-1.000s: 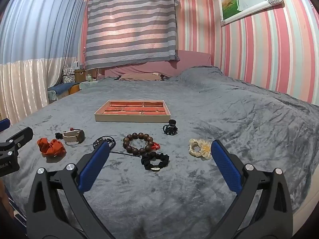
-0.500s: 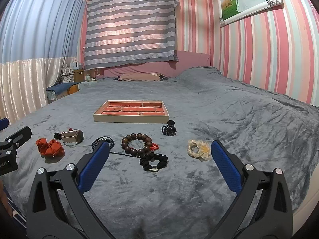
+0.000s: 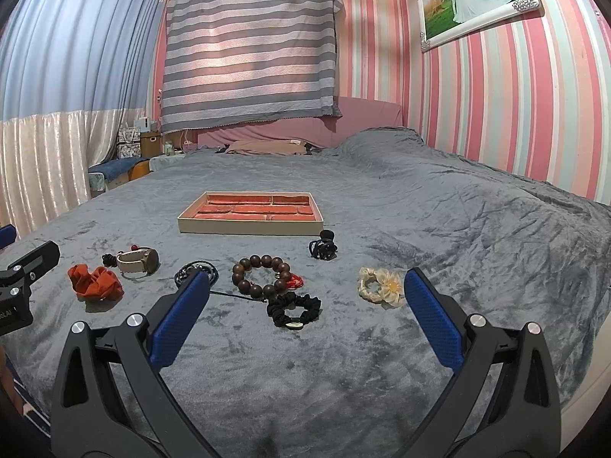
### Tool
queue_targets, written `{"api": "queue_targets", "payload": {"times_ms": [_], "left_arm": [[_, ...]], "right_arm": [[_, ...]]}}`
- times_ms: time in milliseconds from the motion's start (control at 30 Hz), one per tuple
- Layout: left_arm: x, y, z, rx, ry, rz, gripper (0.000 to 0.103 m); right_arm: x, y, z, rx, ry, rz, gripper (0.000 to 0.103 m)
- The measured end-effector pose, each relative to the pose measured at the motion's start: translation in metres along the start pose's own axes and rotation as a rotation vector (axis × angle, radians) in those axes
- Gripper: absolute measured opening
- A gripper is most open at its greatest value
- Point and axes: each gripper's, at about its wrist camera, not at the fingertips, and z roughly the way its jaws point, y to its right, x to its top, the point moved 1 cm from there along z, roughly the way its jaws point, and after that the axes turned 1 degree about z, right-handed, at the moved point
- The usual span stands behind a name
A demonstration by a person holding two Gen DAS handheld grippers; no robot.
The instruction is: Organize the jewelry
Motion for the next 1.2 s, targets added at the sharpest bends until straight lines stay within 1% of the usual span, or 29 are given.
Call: {"api": "queue_targets", "payload": {"times_ms": [1200], "left_arm": [[-0.0031, 0.0043, 0.0025, -0.003, 0.0, -0.003, 0.099]], "right_arm": [[0.0006, 0.0004, 0.0008, -0.003, 0.0, -0.004, 0.099]]}}
